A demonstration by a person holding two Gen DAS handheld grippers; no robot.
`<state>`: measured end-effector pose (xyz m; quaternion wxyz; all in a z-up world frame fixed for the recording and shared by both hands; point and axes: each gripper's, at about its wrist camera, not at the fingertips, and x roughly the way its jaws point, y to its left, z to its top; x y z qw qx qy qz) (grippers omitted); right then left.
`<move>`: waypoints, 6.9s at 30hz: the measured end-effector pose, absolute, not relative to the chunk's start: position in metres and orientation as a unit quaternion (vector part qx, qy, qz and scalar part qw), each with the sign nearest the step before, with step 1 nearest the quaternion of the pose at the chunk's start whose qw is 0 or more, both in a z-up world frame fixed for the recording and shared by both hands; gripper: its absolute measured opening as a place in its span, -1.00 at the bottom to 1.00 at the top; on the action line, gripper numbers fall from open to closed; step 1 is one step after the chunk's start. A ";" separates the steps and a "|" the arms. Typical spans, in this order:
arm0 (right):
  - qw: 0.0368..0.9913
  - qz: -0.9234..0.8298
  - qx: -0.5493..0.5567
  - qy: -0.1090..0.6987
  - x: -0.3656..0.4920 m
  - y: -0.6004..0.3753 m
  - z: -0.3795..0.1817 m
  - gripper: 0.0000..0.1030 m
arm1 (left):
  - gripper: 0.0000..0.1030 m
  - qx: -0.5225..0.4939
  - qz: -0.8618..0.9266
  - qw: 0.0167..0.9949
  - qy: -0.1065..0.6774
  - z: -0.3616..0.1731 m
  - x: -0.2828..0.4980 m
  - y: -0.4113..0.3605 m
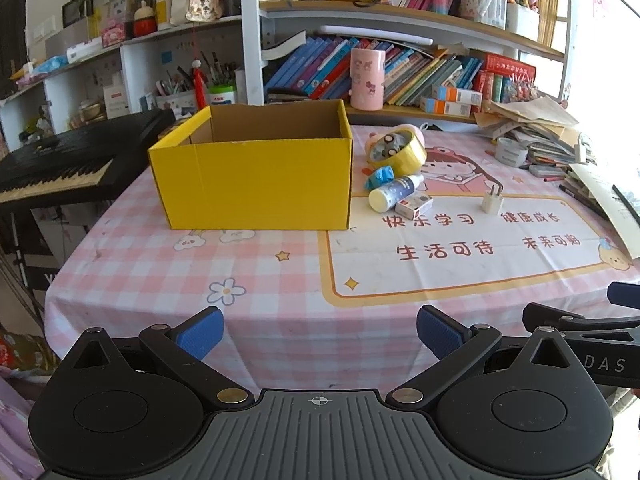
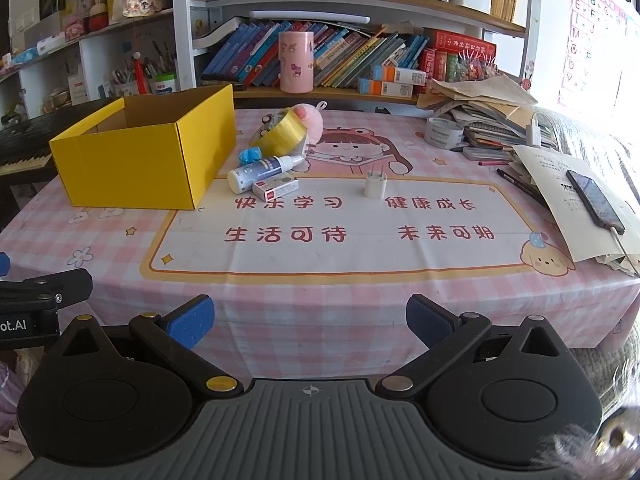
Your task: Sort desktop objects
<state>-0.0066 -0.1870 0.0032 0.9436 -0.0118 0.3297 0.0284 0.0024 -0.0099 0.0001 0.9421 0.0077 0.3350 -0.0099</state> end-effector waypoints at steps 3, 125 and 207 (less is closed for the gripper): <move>0.943 0.027 -0.011 0.331 -0.006 -0.187 0.004 1.00 | 1.00 0.008 -0.010 0.942 0.336 0.000 0.003 -0.010; 0.922 0.062 -0.018 0.381 0.193 -0.288 -0.009 1.00 | 1.00 0.014 -0.047 0.919 0.391 -0.017 0.186 -0.126; 0.884 0.207 -0.053 0.416 0.266 -0.292 -0.028 -0.45 | 0.15 -0.020 0.003 0.915 0.403 -0.029 0.220 -0.147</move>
